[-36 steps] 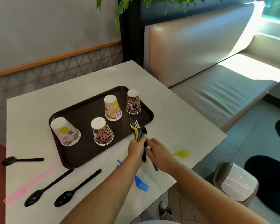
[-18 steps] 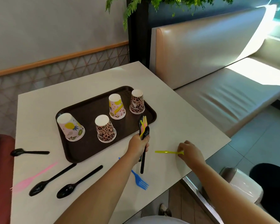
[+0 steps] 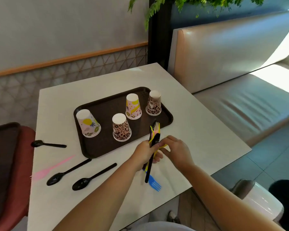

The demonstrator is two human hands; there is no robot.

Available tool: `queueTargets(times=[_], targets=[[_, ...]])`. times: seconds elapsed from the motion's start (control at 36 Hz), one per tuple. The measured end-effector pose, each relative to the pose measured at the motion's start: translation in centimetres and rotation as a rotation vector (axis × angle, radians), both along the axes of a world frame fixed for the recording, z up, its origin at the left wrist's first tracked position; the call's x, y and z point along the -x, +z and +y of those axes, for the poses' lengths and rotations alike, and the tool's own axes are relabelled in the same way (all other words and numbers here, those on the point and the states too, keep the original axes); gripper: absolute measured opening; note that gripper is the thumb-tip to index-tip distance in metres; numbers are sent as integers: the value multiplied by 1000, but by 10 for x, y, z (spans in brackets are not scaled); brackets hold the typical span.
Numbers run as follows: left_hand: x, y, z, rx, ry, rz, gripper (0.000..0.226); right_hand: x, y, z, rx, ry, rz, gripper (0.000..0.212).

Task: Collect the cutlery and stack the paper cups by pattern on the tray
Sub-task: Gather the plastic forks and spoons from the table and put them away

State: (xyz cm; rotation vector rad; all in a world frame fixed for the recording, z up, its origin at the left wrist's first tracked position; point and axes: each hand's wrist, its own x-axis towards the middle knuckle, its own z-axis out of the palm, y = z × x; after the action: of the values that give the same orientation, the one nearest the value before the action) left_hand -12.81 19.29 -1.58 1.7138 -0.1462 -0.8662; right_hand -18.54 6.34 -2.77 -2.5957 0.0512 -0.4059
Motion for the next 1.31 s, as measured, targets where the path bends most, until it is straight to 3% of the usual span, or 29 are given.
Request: queueTargets(times=[0.17, 0.28, 0.36, 0.47, 0.58, 0.64, 0.75, 1.0, 1.17, 1.31], targets=[[-1, 0, 37, -16, 82, -97, 9, 4, -7, 22, -166, 44, -86, 43], [-1, -2, 64, -41, 127, -130, 10, 10, -23, 24, 21, 145, 0, 31], [-2, -1, 85, -33, 169, -101, 11, 12, -32, 26, 202, 199, 79, 37], [-2, 4, 107, -14, 204, -82, 12, 10, -36, 37, 390, 504, 263, 16], [1, 7, 125, -33, 219, -139, 14, 10, -42, 48, 354, 617, 359, 21], [3, 8, 134, -53, 217, -150, 16, 11, -47, 51, 353, 614, 378, 29], [9, 4, 152, -34, 269, -151, 16, 13, -50, 57, 340, 608, 348, 18], [17, 0, 163, -40, 440, -196, 25, 13, -53, 55, 385, 578, 337, 22], [27, -1, 170, -46, 536, -206, 20, 7, -55, 52, 448, 603, 161, 34], [35, -7, 175, -85, 629, -210, 25, -2, -44, 73, 198, 539, 141, 7]])
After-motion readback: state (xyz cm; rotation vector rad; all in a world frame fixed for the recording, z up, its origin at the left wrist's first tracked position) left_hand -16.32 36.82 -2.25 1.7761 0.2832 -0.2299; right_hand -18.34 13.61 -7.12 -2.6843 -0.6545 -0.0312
